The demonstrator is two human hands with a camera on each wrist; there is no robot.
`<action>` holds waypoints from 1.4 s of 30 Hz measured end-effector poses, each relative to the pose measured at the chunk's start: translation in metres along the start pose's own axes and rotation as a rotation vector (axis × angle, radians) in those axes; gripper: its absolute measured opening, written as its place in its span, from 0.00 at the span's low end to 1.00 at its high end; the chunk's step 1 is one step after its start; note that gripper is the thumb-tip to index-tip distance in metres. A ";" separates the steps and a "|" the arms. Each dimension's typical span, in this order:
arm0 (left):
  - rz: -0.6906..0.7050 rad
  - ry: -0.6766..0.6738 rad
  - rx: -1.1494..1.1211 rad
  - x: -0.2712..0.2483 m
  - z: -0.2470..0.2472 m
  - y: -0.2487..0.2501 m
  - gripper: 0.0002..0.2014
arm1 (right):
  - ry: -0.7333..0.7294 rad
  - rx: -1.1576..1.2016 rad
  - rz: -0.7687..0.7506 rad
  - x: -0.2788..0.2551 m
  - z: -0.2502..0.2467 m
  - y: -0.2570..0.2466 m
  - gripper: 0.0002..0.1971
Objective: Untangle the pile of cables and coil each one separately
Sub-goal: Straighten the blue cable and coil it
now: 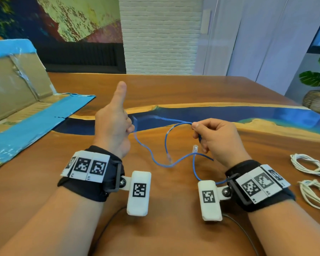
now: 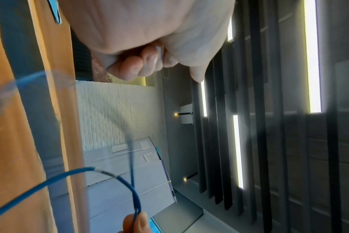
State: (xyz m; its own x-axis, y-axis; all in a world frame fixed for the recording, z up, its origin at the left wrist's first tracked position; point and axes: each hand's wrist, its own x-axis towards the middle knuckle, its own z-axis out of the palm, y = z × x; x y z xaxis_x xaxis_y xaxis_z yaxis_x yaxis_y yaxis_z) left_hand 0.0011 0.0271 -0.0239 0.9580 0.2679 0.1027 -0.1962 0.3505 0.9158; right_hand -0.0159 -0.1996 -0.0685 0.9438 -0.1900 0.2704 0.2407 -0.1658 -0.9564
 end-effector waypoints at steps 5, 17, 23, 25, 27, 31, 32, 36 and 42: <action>0.149 -0.297 0.131 -0.002 0.003 -0.005 0.12 | -0.038 -0.018 -0.010 0.002 -0.004 0.000 0.12; -0.077 -0.669 0.477 -0.015 0.010 -0.021 0.20 | -0.005 0.371 -0.032 -0.003 -0.002 -0.020 0.11; -0.065 -0.636 0.499 -0.014 0.008 -0.019 0.10 | 0.156 0.485 0.063 0.002 -0.004 -0.021 0.09; 0.008 -0.603 0.549 -0.015 0.009 -0.020 0.09 | 0.084 0.371 0.067 0.001 -0.003 -0.017 0.07; 0.085 -0.582 0.580 -0.016 0.012 -0.023 0.10 | -0.027 0.145 0.043 -0.002 0.003 -0.015 0.07; 0.182 -0.534 0.615 -0.019 0.016 -0.029 0.09 | -0.173 0.017 0.020 -0.007 0.009 -0.016 0.05; 0.196 -0.516 0.623 -0.019 0.016 -0.030 0.09 | -0.208 0.010 0.022 -0.009 0.010 -0.017 0.06; 0.200 -0.466 0.609 -0.016 0.016 -0.034 0.10 | -0.380 -0.105 -0.016 -0.016 0.008 -0.023 0.15; 0.060 -0.437 0.468 -0.011 0.014 -0.029 0.13 | -0.508 -0.194 -0.111 -0.016 0.004 -0.026 0.15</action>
State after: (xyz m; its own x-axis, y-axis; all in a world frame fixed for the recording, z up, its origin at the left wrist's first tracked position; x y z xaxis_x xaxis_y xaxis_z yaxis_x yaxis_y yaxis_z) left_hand -0.0006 0.0021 -0.0458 0.9644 -0.1499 0.2178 -0.2350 -0.1091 0.9658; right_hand -0.0362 -0.1889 -0.0483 0.9173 0.3217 0.2347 0.3438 -0.3425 -0.8744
